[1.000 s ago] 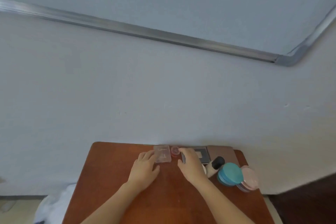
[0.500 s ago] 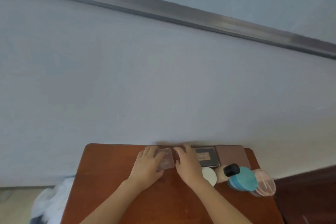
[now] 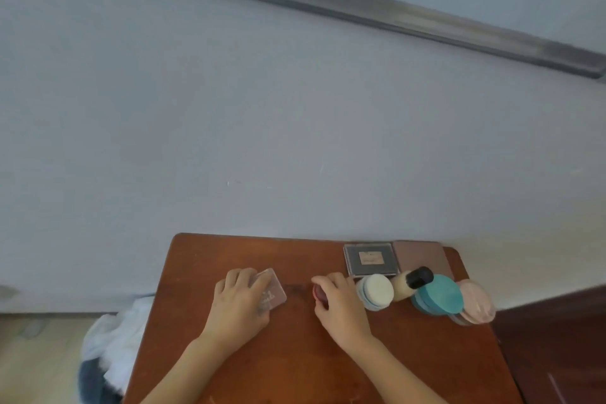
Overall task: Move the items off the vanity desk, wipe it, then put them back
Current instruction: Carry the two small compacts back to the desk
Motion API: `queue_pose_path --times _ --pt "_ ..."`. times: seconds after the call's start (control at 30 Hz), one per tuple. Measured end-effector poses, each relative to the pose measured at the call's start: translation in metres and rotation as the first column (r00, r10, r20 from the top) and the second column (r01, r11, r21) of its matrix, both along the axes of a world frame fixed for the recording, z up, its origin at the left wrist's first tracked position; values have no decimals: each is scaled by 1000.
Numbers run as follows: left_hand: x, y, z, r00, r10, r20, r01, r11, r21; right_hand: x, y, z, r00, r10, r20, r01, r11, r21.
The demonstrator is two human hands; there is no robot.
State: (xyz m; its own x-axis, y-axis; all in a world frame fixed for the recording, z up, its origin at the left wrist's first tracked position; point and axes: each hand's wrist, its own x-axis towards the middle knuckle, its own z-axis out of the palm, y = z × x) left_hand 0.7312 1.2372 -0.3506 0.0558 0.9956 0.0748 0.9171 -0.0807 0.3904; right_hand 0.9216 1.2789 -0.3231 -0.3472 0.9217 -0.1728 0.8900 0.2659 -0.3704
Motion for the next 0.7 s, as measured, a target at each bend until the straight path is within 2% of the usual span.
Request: queue_pose_path --times 0.17,0.23,0.47,0.57,0.7 --pt "11 -18 8 977 -18 212 39 995 -92 11 -29 17 991 -96 -96 99 995 30" --pt "19 -21 18 966 -57 253 85 991 -103 21 -42 27 988 -111 -107 116 992 43" --pt "59 -22 46 907 -300 295 336 939 -76 72 -104 42 967 -247 -58 251 963 96" --pt "94 -31 57 861 -397 316 439 896 -70 110 -140 39 916 -396 -69 402 906 132" --pt "146 -49 66 749 -596 291 627 779 -19 162 -188 47 816 -569 -99 577 803 146"
